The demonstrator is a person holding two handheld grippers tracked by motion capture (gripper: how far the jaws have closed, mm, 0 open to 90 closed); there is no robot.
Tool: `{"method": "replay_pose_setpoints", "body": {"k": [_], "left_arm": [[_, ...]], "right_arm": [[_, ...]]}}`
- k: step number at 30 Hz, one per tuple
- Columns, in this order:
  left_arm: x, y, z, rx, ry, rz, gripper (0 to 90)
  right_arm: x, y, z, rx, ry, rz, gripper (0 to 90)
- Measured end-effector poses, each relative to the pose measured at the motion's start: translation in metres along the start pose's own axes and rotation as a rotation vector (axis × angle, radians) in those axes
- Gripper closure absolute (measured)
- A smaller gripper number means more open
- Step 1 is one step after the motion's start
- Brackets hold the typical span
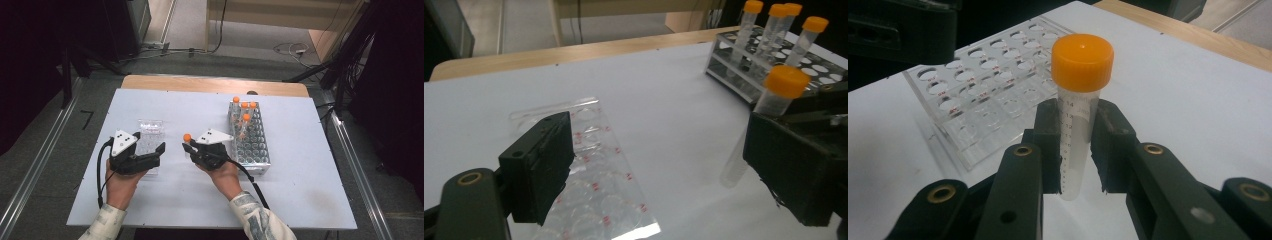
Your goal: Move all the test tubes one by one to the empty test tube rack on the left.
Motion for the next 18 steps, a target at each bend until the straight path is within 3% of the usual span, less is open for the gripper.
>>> {"method": "replay_pose_setpoints", "body": {"k": [5,8,10,18], "left_arm": [[-0.019,0.012,-0.005,0.013,0.022,0.068,20.9],[-0.035,0.019,-0.008,0.008,0.024,0.175,30.8],[-0.039,0.023,-0.008,0.008,0.036,0.184,39.1],[-0.050,0.030,-0.006,0.023,0.040,0.249,56.0]], "right_arm": [[0.004,0.008,-0.001,0.008,-0.010,-0.005,72.3],[0.006,0.009,0.000,0.011,-0.012,-0.010,72.3],[0.009,0.010,0.000,0.015,-0.019,-0.015,72.3],[0.012,0.010,0.001,0.019,-0.024,-0.022,72.3]]}}
Point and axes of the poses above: each handheld gripper's, and its own axes: y roughly forward along the jaws, z roughly out of its underside, x roughly to its left, the point moved 9 cm from there along y, roughly forward along the jaws
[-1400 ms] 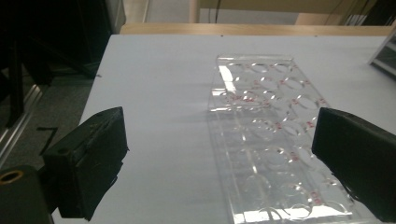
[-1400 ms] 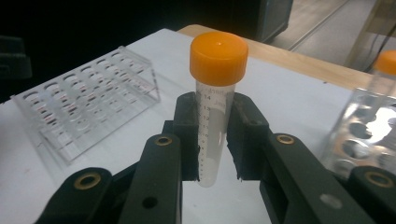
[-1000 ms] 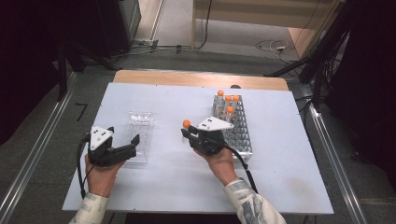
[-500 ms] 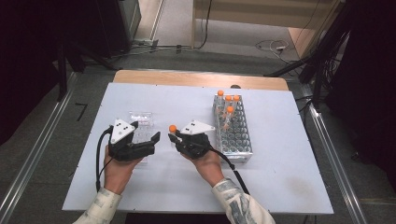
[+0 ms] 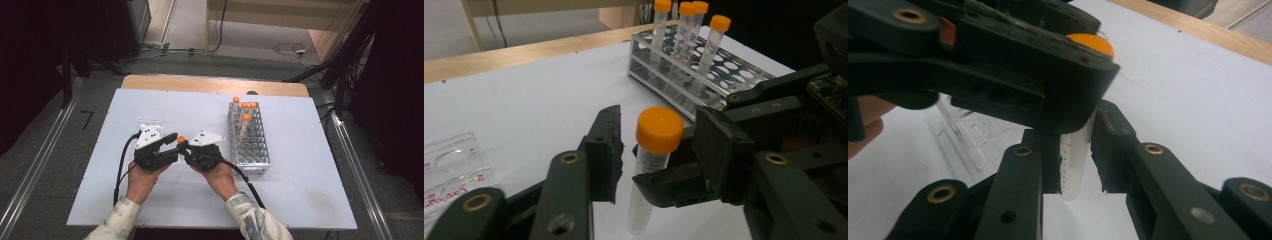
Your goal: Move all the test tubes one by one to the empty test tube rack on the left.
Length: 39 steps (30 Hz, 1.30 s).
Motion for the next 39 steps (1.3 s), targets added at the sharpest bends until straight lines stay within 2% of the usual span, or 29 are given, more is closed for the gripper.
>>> {"method": "replay_pose_setpoints", "body": {"k": [1,2,3,5,12,16,17,18,19,21,23,28,34,39], "left_arm": [[0.000,0.001,0.000,0.002,0.000,0.000,60.2],[0.000,0.001,0.000,0.003,-0.001,0.004,60.2],[0.001,0.002,0.001,0.005,0.000,0.004,65.6],[0.001,0.002,0.001,0.012,0.000,0.002,68.2],[0.002,0.004,0.000,0.028,0.020,-0.007,70.3],[0.003,0.004,-0.010,0.024,0.041,-0.022,70.4],[0.003,0.004,-0.010,0.024,0.041,-0.022,70.4],[0.005,0.003,-0.012,0.021,0.044,-0.026,70.4],[0.006,0.003,-0.015,0.018,0.043,-0.032,70.4],[0.009,0.002,-0.021,0.007,0.038,-0.042,70.4],[0.013,0.001,-0.026,-0.003,0.029,-0.047,70.4],[0.025,0.000,-0.038,-0.013,0.017,-0.069,70.4],[0.051,-0.004,-0.049,-0.022,-0.017,-0.117,70.4],[0.069,-0.011,-0.059,-0.049,-0.042,-0.152,70.4]], "right_arm": [[0.000,0.000,-0.001,-0.004,-0.004,-0.002,72.3],[0.000,0.000,-0.001,-0.004,-0.004,-0.002,72.3],[0.000,0.000,-0.001,-0.006,0.000,-0.002,72.3],[0.000,0.000,-0.001,-0.006,0.000,-0.002,72.3],[-0.001,0.000,0.000,-0.001,0.016,-0.010,70.4],[-0.002,-0.001,-0.001,0.003,0.033,-0.021,54.0],[-0.002,-0.001,-0.001,0.003,0.033,-0.021,54.0],[-0.002,-0.002,0.000,0.008,0.052,-0.022,46.3],[-0.002,-0.002,0.000,0.008,0.052,-0.022,46.3],[-0.004,-0.002,0.001,0.010,0.059,-0.015,39.2],[-0.004,-0.002,0.001,0.010,0.062,-0.012,36.8],[-0.007,-0.003,0.003,0.010,0.076,0.003,31.1],[-0.010,-0.004,0.008,0.016,0.084,0.004,31.2],[-0.012,-0.004,0.009,0.016,0.098,0.011,27.1]]}}
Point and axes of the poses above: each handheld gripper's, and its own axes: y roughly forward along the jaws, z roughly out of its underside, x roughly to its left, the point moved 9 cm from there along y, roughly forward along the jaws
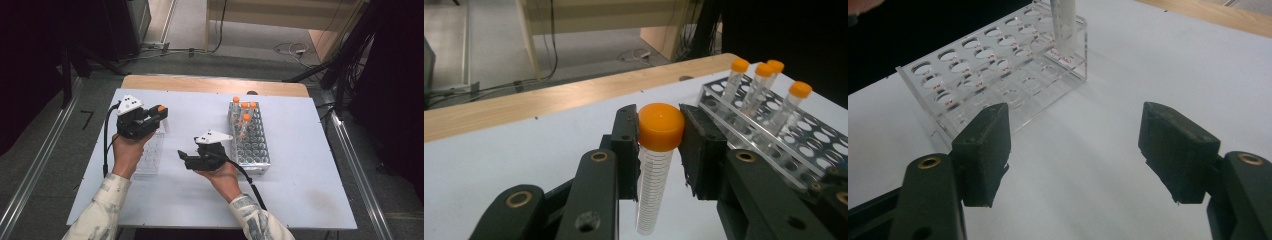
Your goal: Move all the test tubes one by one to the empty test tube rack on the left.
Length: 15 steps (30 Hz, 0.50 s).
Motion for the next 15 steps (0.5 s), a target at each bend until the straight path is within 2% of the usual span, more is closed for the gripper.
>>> {"method": "replay_pose_setpoints", "body": {"k": [8,15], "left_arm": [[0.023,0.001,-0.009,-0.011,-0.011,-0.073,70.5],[0.039,0.004,-0.009,-0.015,-0.011,-0.131,70.5]], "right_arm": [[0.002,0.002,0.003,0.006,0.005,-0.005,25.7],[0.001,0.001,0.002,0.005,0.010,-0.001,24.8]]}}
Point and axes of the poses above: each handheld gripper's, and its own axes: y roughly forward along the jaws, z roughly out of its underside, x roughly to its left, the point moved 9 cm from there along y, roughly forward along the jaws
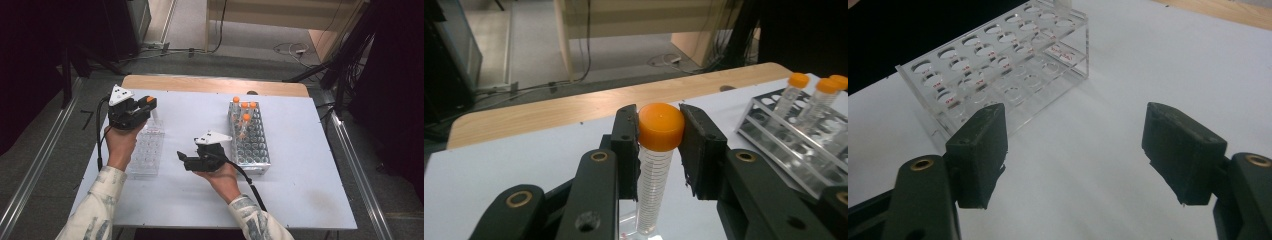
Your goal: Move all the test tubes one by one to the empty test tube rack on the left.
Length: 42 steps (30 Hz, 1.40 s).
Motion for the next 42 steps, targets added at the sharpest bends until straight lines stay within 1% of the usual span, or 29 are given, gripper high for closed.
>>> {"method": "replay_pose_setpoints", "body": {"k": [2,4,10,12,16,20,23,26,28,32,33,35,37,39,42], "left_arm": [[0.002,0.002,0.001,0.000,-0.003,-0.007,70.5],[0.004,0.004,0.002,0.007,0.004,-0.015,70.4],[0.004,0.008,0.010,0.028,-0.005,-0.008,70.5],[0.004,0.010,0.015,0.043,-0.003,-0.008,70.5],[0.005,0.015,0.028,0.075,0.004,-0.009,70.5],[0.003,0.020,0.041,0.108,0.026,-0.017,70.4],[0.001,0.021,0.043,0.109,0.032,-0.019,70.4],[-0.001,0.022,0.048,0.131,0.055,-0.028,70.3],[-0.001,0.023,0.052,0.139,0.063,-0.033,70.3],[-0.001,0.025,0.059,0.153,0.062,-0.040,70.2],[-0.001,0.025,0.060,0.146,0.060,-0.038,70.2],[-0.001,0.024,0.060,0.150,0.048,-0.035,70.1],[0.000,0.024,0.060,0.152,0.045,-0.032,69.9],[0.001,0.024,0.060,0.153,0.043,-0.032,68.8],[0.001,0.023,0.059,0.152,0.037,-0.031,58.8]], "right_arm": [[0.000,0.000,0.000,-0.001,0.002,0.000,24.8],[-0.001,0.000,0.000,0.001,0.000,0.000,24.8],[-0.001,0.000,0.001,0.009,0.003,0.000,24.9],[-0.001,0.000,0.002,0.011,0.012,-0.001,24.9],[0.000,0.002,0.002,0.010,0.008,-0.003,24.8],[0.001,0.003,0.003,0.012,0.014,-0.002,24.5],[0.001,0.003,0.003,0.010,0.016,-0.003,24.5],[0.001,0.002,0.003,0.009,0.016,-0.003,24.5],[0.001,0.002,0.003,0.008,0.015,-0.003,24.5],[0.002,0.003,0.003,0.010,0.017,-0.005,24.5],[0.002,0.003,0.003,0.011,0.017,-0.005,24.5],[0.002,0.003,0.004,0.011,0.016,-0.005,24.5],[0.002,0.003,0.004,0.011,0.016,-0.005,24.5],[0.002,0.003,0.003,0.009,0.020,-0.005,24.5],[0.002,0.002,0.002,0.004,0.018,-0.004,24.5]]}}
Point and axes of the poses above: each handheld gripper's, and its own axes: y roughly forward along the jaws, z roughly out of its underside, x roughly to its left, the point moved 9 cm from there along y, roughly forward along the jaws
